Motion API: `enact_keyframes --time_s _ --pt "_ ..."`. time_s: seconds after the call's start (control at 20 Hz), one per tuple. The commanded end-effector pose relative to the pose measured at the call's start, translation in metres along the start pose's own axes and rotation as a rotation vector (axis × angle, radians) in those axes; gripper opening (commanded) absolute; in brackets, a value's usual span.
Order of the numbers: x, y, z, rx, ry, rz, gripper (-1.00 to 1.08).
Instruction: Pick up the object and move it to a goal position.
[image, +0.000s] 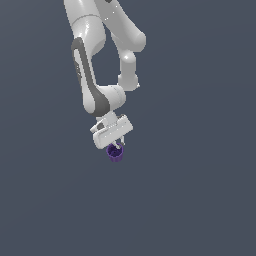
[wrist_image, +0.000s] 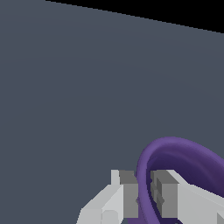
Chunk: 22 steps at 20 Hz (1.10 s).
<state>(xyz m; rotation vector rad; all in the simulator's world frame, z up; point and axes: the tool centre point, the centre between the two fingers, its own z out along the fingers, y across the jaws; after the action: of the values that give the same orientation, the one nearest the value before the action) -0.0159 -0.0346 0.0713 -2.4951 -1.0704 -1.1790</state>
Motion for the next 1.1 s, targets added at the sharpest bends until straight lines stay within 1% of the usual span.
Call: enact_keyframes --time_s 0.0,0.25,0.75,1.05 --pt "0.004 -0.007 -0.001 0.0 0.001 -0.001 -1.0" --pt "0.014 -0.03 -0.005 0.0 -0.001 -0.002 -1.0" --pt "0.043 -0.093 -0.014 0.0 -0.002 -0.002 -1.0" --pt "0.055 -0.115 -0.016 0.0 -0.001 -0.001 -1.0"
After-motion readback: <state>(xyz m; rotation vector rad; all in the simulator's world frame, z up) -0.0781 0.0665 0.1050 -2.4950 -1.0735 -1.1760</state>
